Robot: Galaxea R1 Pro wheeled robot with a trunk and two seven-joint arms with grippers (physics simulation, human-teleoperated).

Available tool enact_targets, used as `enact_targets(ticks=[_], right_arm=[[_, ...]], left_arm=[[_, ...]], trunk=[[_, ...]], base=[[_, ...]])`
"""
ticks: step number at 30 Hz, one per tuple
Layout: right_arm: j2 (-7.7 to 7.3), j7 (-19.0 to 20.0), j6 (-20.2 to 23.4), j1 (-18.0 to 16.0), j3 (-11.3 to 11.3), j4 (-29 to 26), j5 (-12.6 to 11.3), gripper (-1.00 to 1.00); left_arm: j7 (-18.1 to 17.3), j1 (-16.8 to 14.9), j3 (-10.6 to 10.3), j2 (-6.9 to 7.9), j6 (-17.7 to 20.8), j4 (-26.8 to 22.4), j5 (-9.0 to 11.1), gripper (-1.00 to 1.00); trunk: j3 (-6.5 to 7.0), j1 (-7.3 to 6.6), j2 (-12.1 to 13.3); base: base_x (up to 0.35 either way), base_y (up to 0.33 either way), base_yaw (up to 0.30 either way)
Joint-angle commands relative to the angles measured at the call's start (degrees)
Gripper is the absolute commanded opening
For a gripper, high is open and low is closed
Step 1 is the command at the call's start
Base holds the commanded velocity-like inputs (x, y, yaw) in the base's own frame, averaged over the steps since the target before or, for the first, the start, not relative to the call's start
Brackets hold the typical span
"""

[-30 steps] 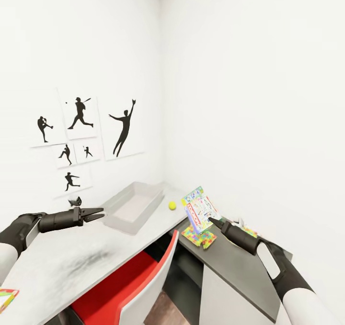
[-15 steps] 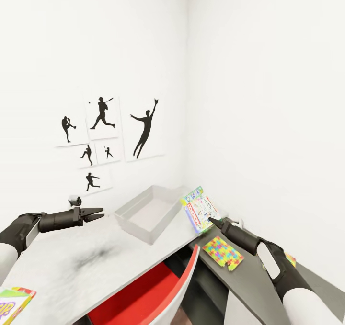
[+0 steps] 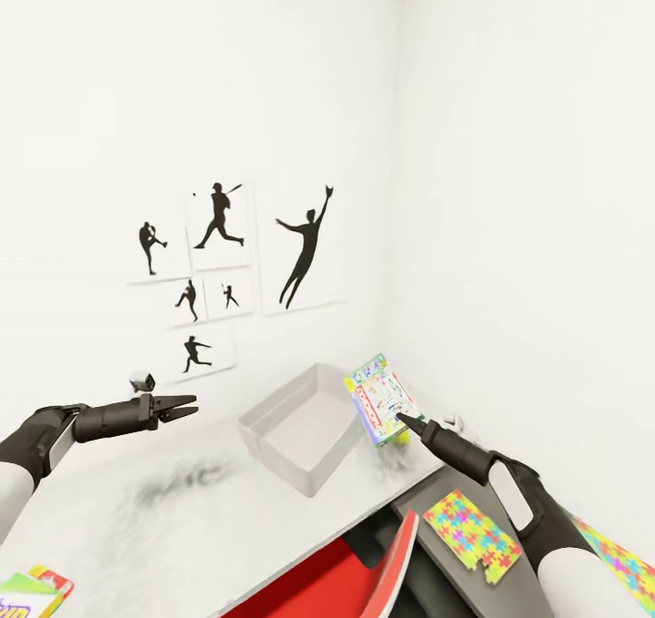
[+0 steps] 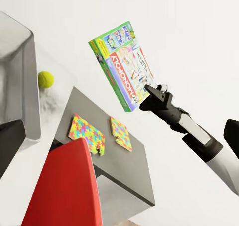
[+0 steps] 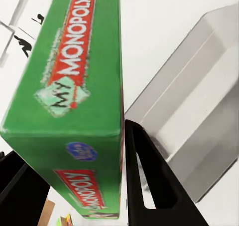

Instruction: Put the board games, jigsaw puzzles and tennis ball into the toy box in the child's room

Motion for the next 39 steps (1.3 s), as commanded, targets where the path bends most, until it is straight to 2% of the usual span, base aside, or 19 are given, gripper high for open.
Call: enact_targets(ticks=[1,13,30,39], right_arm=[[-0.03,0.2,0.5,0.0,-0.1,0.0,-0.5,-1.00],[0.06,0.3,0.5,0.0,0.0,0.0,-0.5,-1.00],[-0.21,0.2,0.5,0.0,-0.1,0.0,-0.5,-1.00],[-0.28,0.4,0.5,0.0,-0.1,0.0,-0.5,-1.00]], left_arm=[[-0.2,0.0,0.1,0.00,0.6,0.0,-0.1,1.00],[-0.2,0.0,0.1,0.00,0.6,0.0,-0.1,1.00],[-0.2,0.0,0.4,-0.50,0.8,0.0,0.0,1.00],[-0.2,0.0,0.3,-0.53,1.2,-0.2,-0.1,1.00]], trunk=[[-0.02,0.05,0.0],[-0.52,0.05,0.0],[-1.34,0.05,0.0],[-1.39,0.05,0.0]], base=[[0.260,-0.042,0.016],[0.067,-0.035,0.074],[0.038,-0.037,0.232],[0.001,-0.001,0.046]])
